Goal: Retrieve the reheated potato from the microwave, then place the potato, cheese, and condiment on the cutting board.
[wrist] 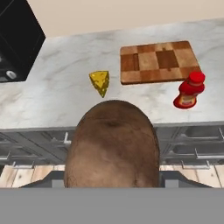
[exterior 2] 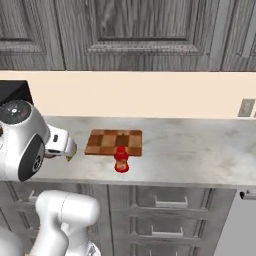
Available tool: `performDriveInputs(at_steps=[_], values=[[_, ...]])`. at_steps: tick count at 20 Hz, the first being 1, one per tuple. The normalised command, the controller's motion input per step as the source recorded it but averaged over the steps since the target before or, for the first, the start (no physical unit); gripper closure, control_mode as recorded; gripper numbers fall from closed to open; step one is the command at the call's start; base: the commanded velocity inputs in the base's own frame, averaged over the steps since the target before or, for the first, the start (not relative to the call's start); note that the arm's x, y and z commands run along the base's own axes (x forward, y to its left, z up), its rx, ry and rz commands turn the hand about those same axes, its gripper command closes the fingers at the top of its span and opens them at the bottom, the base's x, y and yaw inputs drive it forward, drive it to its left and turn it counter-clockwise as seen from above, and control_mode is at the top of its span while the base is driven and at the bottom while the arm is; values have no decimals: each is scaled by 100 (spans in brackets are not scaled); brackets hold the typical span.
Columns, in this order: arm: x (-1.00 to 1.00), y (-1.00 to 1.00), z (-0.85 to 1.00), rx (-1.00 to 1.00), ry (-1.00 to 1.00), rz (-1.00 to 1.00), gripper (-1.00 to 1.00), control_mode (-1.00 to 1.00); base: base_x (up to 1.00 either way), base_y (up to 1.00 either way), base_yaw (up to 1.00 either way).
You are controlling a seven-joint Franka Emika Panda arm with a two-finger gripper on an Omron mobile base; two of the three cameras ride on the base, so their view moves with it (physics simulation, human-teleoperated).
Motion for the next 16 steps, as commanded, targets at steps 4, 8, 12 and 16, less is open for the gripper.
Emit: performDriveInputs(at_steps=[4,8,12,16], values=[[0,0,0,0,0,0,100,100,31,-34,20],[0,0,0,0,0,0,100,100,31,-46,14],[0,0,0,0,0,0,100,100,49,-22,16],[0,0,0,0,0,0,100,100,49,0,17]])
